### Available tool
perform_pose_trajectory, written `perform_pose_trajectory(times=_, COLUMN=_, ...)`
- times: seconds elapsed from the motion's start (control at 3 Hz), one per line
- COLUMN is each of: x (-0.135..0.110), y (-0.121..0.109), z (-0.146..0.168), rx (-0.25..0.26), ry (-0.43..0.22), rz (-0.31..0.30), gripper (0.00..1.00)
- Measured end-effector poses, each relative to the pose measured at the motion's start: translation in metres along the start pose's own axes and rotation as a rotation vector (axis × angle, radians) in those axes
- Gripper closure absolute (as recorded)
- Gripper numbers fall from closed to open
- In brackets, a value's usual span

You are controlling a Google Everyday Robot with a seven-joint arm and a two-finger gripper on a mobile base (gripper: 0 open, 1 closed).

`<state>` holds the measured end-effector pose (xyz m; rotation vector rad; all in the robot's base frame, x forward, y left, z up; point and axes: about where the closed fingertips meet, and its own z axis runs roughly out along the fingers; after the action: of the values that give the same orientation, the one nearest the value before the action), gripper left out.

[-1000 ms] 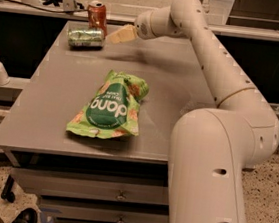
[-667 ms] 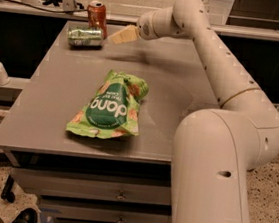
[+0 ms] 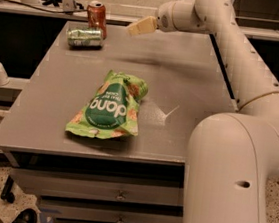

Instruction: Move green can near coke can

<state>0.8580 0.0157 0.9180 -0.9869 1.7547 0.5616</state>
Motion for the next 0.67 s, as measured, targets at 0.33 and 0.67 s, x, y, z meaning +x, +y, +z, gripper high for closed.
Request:
perform_pose_trajectory(times=0.33, x=-0.019, y=-0.011, z=-0.041, rx=0.016, ry=-0.033, rz=-0.01, gripper=0.0)
perform_pose_trajectory(times=0.67, x=-0.035, y=-0.013, z=-0.084, rx=0.005, ry=-0.075, rz=0.014, gripper=0.0)
